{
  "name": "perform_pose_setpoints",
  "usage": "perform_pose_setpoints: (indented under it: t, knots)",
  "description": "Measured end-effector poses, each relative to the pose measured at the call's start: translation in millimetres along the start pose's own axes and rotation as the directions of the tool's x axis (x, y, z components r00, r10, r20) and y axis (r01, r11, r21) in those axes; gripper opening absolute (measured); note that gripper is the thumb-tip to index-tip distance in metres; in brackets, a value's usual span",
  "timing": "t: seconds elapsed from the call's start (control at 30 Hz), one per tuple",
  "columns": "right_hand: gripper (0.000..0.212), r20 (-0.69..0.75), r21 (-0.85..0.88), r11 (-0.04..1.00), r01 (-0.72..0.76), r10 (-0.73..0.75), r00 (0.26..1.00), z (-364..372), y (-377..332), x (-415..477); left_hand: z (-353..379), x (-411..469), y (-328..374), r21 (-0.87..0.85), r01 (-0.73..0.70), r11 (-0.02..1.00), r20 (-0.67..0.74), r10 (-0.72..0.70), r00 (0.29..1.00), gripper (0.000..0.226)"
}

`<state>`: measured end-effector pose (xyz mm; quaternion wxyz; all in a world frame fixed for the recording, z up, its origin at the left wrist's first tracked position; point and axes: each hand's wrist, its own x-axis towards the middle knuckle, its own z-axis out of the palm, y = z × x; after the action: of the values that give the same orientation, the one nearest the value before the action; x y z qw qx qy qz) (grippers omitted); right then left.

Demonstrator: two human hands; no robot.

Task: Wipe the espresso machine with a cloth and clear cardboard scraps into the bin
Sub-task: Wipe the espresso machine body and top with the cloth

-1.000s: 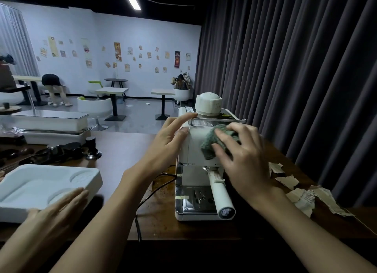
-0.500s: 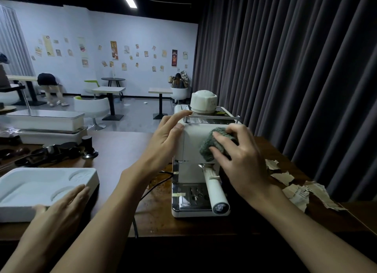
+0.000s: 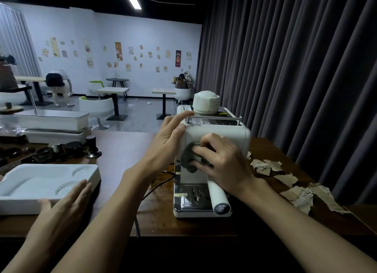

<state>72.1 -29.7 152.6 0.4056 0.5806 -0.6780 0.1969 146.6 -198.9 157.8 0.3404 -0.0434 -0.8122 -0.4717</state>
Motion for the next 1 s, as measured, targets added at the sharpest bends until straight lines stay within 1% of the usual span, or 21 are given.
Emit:
perform_pose_setpoints:
  t: [0.07, 0.17, 0.3, 0.4, 0.47, 0.53, 0.63, 0.7, 0.73, 0.8, 0.83, 0.87, 0.9, 1.0]
  knots:
    - [0.03, -0.015, -0.004, 1.0, -0.019, 0.019, 1.0, -1, 8, -8, 2, 0, 1, 0.006, -0.007, 1.0, 0.017, 0.007, 1.0, 0.036]
    - [0.029, -0.068, 0.009, 0.996, -0.084, 0.085, 0.994, -3, 23, -19, -2, 0, 2, -0.01, -0.025, 1.0, 0.021, 0.025, 0.999, 0.036]
    - [0.029, -0.191, 0.025, 0.976, -0.217, 0.217, 0.957, -9, 39, -46, -2, 0, 2, -0.009, -0.041, 0.999, 0.037, 0.042, 0.998, 0.037]
    - [0.028, -0.255, -0.016, 0.972, -0.234, 0.222, 0.941, -5, 29, -45, -2, 0, 3, -0.002, -0.044, 0.999, 0.03, 0.044, 0.999, 0.035]
    - [0.03, -0.242, -0.057, 0.979, -0.195, 0.176, 0.954, 3, 15, -30, -2, 0, 4, -0.003, -0.046, 0.999, 0.022, 0.046, 0.999, 0.036]
    - [0.03, -0.202, -0.075, 0.991, -0.113, 0.096, 0.975, 6, 2, -12, -1, 1, 4, -0.031, -0.034, 0.999, 0.025, 0.035, 0.999, 0.037]
    - [0.029, -0.142, -0.137, 0.99, -0.034, 0.014, 0.99, 3, 1, -3, -2, 1, 5, -0.065, -0.017, 0.998, 0.042, 0.02, 0.999, 0.038]
    - [0.032, -0.158, -0.171, 0.982, -0.084, 0.057, 0.986, -1, 11, -10, -4, 2, 5, -0.051, -0.02, 0.998, 0.047, 0.022, 0.999, 0.037]
    - [0.033, -0.194, -0.168, 0.974, -0.153, 0.119, 0.974, -3, 16, -16, -4, 2, 5, -0.049, -0.017, 0.999, 0.047, 0.02, 0.999, 0.037]
    - [0.032, -0.285, -0.124, 0.942, -0.313, 0.268, 0.92, -9, 27, -24, -4, 2, 6, -0.045, -0.008, 0.999, 0.049, 0.01, 0.999, 0.037]
    - [0.031, -0.311, -0.099, 0.927, -0.361, 0.316, 0.896, -11, 30, -26, -4, 2, 5, -0.037, -0.009, 0.999, 0.046, 0.01, 0.999, 0.037]
    - [0.03, -0.315, -0.089, 0.921, -0.379, 0.335, 0.888, -12, 30, -25, -3, 2, 5, -0.029, -0.012, 1.0, 0.043, 0.013, 0.999, 0.037]
    - [0.031, -0.299, -0.093, 0.925, -0.37, 0.328, 0.896, -12, 29, -24, -3, 1, 4, -0.027, -0.015, 1.0, 0.042, 0.016, 0.999, 0.037]
    - [0.04, -0.174, -0.186, 0.952, -0.243, 0.211, 0.962, -9, 24, -21, -2, 0, 4, -0.025, -0.025, 0.999, 0.037, 0.026, 0.999, 0.037]
